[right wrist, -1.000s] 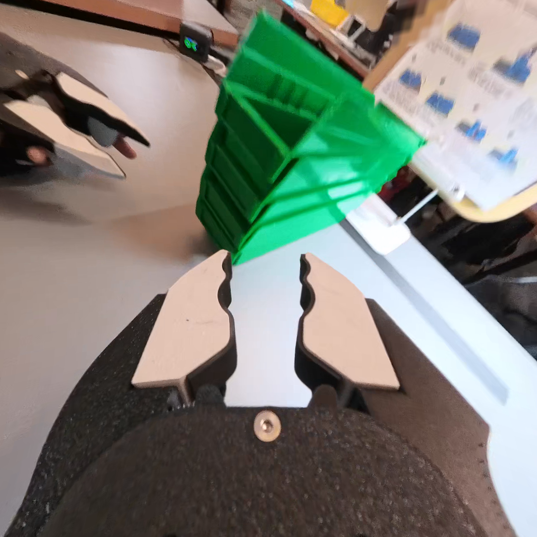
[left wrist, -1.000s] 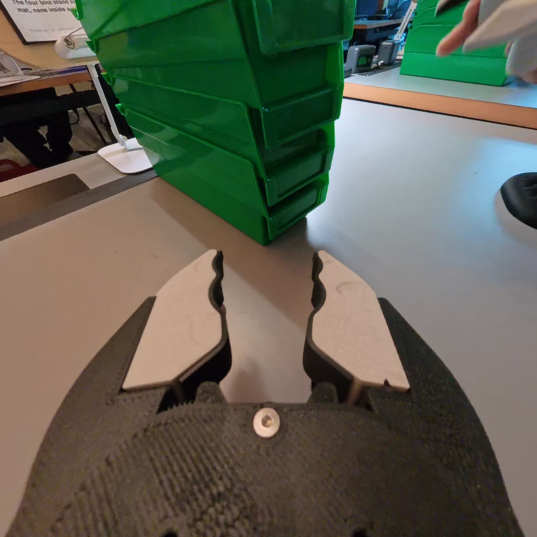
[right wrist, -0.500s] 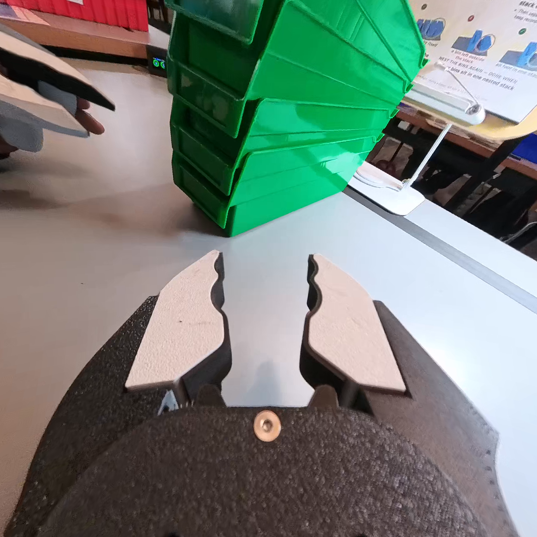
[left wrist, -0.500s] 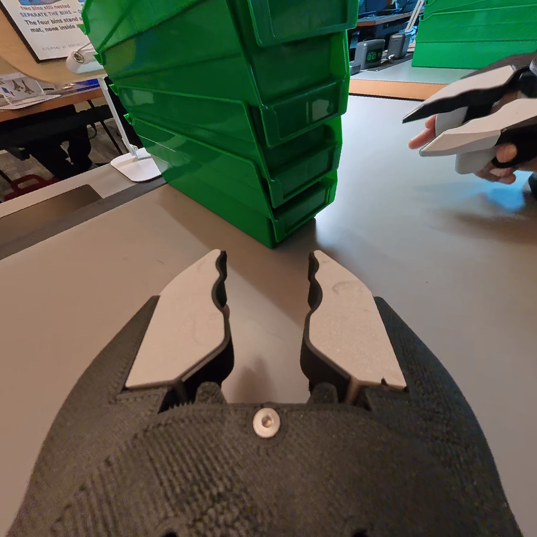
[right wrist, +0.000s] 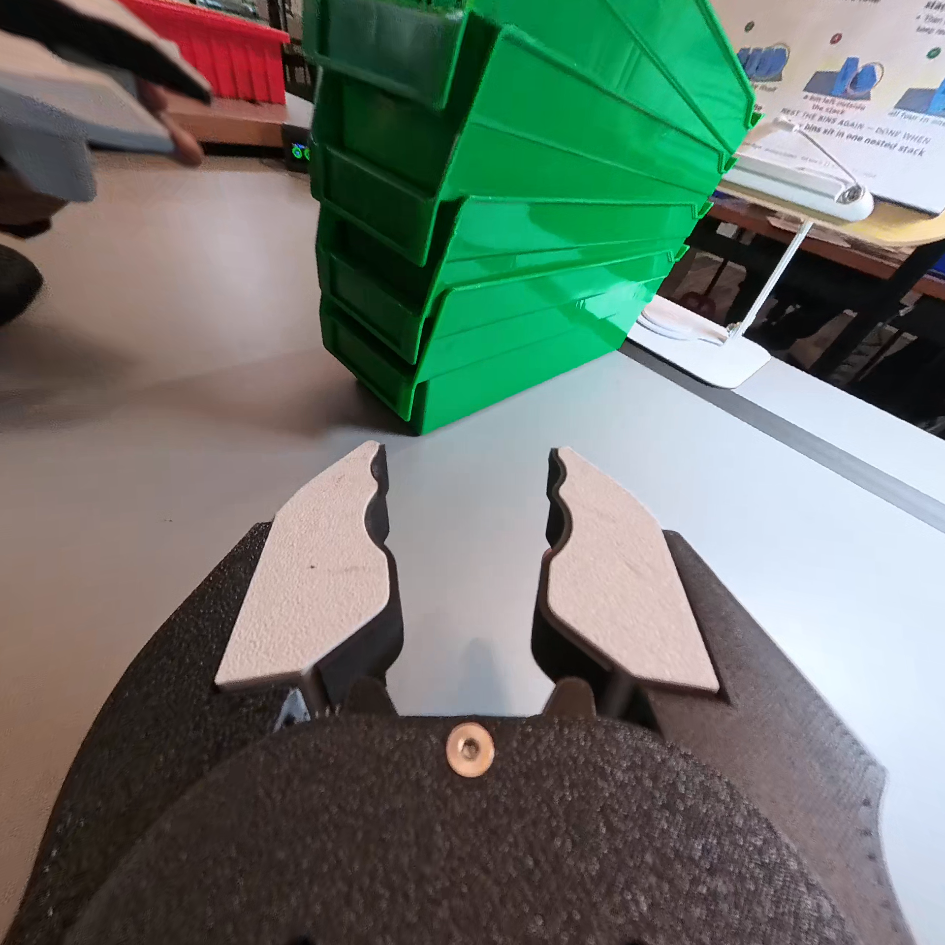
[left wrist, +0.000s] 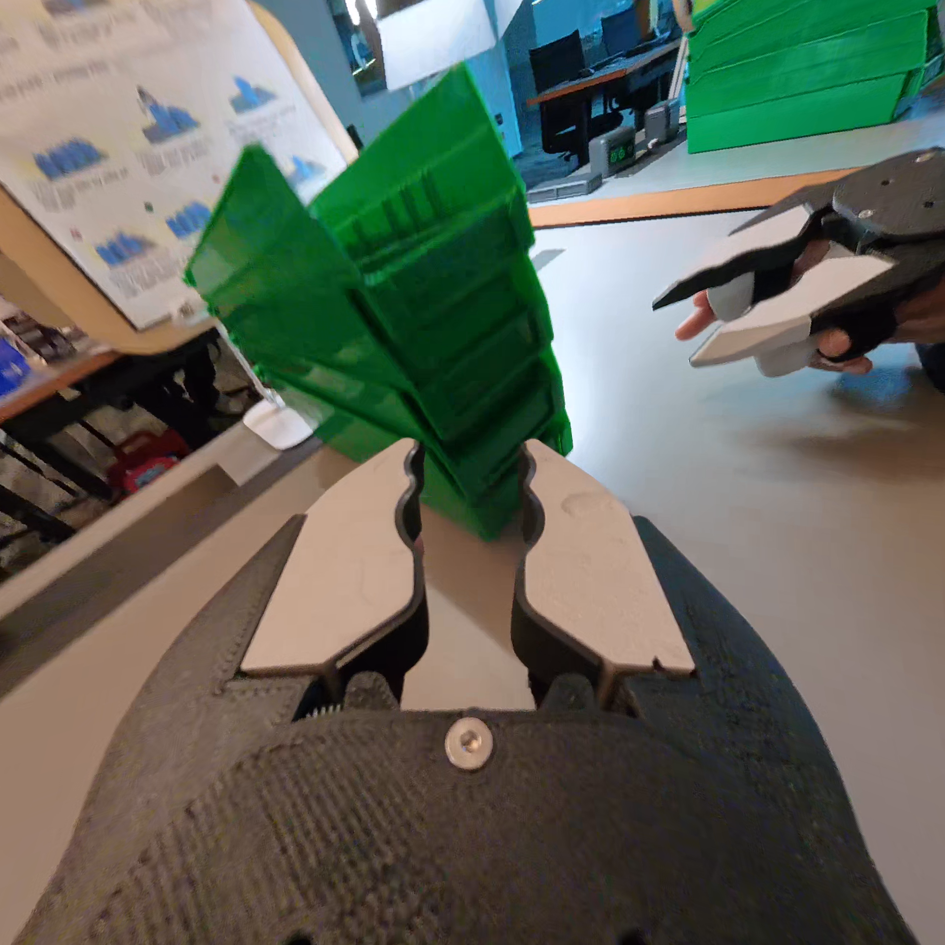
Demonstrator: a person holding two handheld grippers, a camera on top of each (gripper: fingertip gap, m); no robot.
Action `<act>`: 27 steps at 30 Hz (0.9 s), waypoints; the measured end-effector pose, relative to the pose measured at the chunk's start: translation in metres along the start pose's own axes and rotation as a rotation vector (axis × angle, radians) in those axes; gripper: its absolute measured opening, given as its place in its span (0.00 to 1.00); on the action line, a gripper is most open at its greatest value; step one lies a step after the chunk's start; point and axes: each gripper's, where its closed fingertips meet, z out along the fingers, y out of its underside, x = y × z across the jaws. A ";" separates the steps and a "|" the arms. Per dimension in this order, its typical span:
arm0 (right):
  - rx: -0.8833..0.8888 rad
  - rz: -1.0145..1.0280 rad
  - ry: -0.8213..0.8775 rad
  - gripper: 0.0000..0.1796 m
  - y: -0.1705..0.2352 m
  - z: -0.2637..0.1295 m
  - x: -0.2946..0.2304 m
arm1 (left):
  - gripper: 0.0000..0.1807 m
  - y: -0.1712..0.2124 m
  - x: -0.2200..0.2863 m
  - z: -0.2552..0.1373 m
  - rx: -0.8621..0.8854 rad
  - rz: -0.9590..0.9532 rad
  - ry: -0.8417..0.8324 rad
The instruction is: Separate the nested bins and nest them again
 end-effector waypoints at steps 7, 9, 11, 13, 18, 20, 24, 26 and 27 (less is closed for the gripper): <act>0.066 -0.051 -0.046 0.34 -0.018 -0.011 -0.015 | 0.22 -0.072 -0.010 0.031 -0.138 0.318 0.031; 0.082 -0.055 -0.049 0.34 -0.025 -0.014 -0.019 | 0.24 -0.080 -0.006 0.042 -0.222 0.399 0.074; 0.095 -0.054 -0.046 0.35 -0.030 -0.016 -0.021 | 0.28 -0.079 0.001 0.053 -0.343 0.452 0.132; 0.108 -0.046 -0.030 0.35 -0.034 -0.018 -0.021 | 0.29 -0.071 0.003 0.062 -0.471 0.510 0.177; 0.118 -0.003 0.011 0.36 -0.040 -0.026 -0.013 | 0.31 -0.047 0.001 0.084 -0.706 0.608 0.229; 0.117 0.007 0.026 0.36 -0.041 -0.028 -0.009 | 0.30 -0.038 -0.002 0.091 -0.769 0.635 0.242; 0.117 0.015 0.050 0.36 -0.041 -0.031 -0.002 | 0.26 -0.023 -0.005 0.096 -0.873 0.643 0.291; 0.115 0.011 0.055 0.36 -0.042 -0.032 -0.001 | 0.23 -0.021 -0.005 0.096 -0.888 0.642 0.312; 0.117 0.012 0.056 0.36 -0.042 -0.032 0.000 | 0.21 -0.021 -0.004 0.096 -0.893 0.645 0.325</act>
